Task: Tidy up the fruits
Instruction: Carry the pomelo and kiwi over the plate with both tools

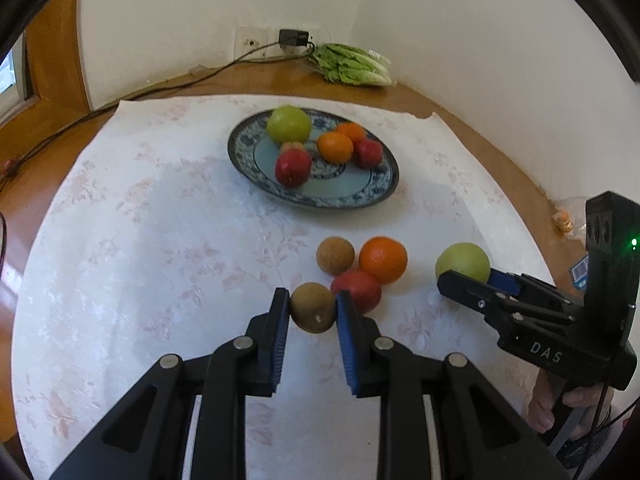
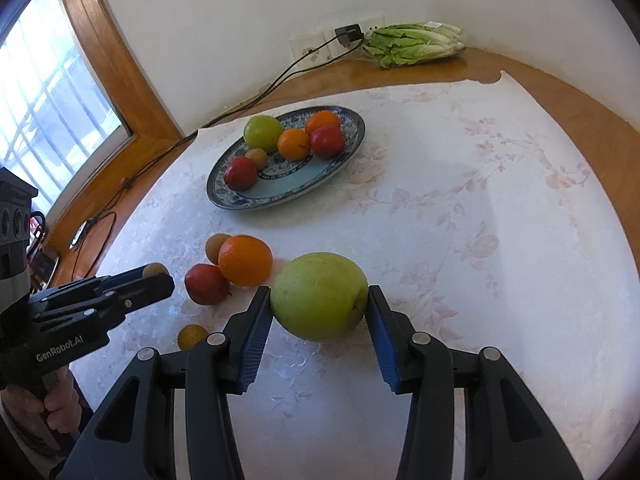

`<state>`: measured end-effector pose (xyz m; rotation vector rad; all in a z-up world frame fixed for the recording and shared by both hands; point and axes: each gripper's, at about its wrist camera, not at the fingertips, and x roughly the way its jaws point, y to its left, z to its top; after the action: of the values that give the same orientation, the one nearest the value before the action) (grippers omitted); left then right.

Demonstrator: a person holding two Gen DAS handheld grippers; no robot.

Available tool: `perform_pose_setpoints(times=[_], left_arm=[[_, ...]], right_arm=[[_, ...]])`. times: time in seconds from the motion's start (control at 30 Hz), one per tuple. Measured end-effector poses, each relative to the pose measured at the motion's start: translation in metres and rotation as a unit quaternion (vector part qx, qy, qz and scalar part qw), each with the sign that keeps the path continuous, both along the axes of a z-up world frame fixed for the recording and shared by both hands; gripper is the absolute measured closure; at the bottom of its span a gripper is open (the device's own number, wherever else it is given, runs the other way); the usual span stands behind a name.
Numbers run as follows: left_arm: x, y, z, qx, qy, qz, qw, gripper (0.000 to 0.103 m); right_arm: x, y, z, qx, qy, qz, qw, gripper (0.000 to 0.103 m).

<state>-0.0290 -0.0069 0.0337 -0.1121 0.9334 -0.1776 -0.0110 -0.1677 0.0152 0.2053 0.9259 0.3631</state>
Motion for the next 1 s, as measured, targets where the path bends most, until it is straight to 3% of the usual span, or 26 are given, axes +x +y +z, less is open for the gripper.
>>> perform_pose_setpoints(times=[0.53, 1.0], left_arm=[[0.026, 0.009, 0.052, 0.002, -0.044, 0.003, 0.999, 0.079], [0.067, 0.011, 0.063, 0.005, -0.043, 0.01, 0.999, 0.079]], right_arm=[[0.012, 0.002, 0.06, -0.001, -0.032, 0.011, 0.999, 0.055], [0.056, 0.01, 0.09, -0.012, -0.052, 0.02, 0.998, 0.055]])
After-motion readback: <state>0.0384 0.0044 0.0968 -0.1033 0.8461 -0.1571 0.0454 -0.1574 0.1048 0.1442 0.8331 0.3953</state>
